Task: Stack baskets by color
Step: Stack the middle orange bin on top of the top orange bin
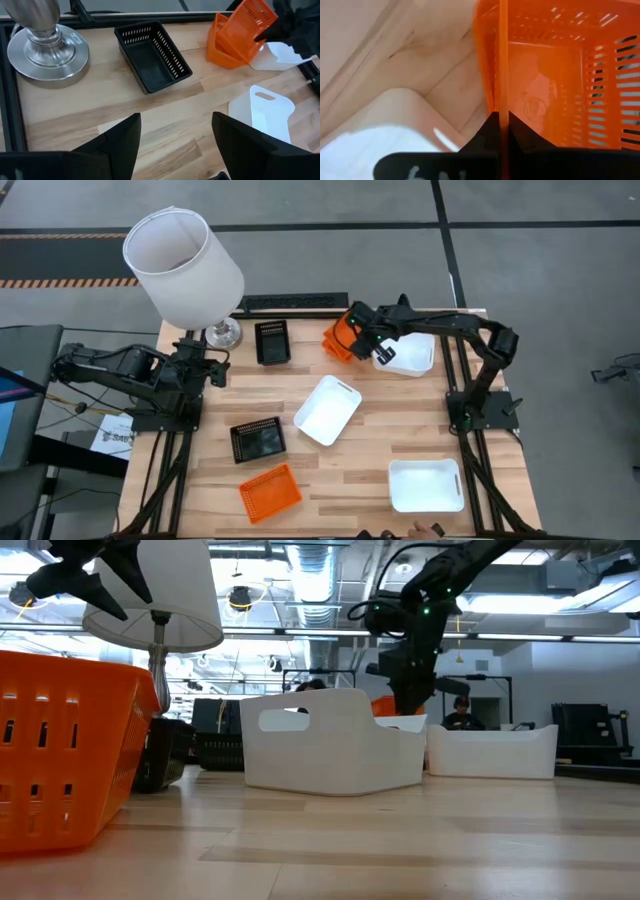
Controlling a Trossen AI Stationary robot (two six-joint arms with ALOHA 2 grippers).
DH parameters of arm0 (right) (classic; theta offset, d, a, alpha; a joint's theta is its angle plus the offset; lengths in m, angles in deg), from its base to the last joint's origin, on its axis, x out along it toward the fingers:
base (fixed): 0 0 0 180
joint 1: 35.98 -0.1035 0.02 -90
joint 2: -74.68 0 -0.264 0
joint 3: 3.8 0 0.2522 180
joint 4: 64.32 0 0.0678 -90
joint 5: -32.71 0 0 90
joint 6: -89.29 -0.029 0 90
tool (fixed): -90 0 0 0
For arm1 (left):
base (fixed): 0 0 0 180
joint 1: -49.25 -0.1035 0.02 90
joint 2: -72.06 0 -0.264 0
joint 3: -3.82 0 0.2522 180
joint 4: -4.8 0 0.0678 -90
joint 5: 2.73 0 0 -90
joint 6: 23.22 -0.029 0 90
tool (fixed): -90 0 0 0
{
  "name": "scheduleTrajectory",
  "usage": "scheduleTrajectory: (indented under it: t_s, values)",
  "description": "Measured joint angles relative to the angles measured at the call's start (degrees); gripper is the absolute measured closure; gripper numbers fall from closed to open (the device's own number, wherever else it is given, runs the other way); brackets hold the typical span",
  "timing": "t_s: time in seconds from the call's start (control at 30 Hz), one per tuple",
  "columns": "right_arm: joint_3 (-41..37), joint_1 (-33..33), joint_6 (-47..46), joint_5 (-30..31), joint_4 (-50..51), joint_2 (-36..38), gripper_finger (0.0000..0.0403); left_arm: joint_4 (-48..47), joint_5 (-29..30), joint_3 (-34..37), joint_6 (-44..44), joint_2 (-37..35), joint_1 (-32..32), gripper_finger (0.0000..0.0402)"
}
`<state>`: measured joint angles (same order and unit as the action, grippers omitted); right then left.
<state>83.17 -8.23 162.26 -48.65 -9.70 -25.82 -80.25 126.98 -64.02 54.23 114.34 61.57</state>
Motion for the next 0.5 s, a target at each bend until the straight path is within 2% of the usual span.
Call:
scheduleTrajectory:
  t_s: [0.17,0.33,0.5]
  values:
    - [-0.02,-0.04,1.90,-3.04,0.00,-0.17,0.0392,-0.02,0.07,0.00,0.36,0.00,0.02,0.0168]
    - [0.00,-0.28,1.97,-4.18,-0.58,0.31,0.0373,-0.04,0.24,0.00,0.31,0.00,0.02,0.0168]
    - [0.00,-0.24,-1.26,-5.12,-0.13,0.31,0.0372,-0.09,0.57,0.00,0.35,-0.01,0.01,0.0168]
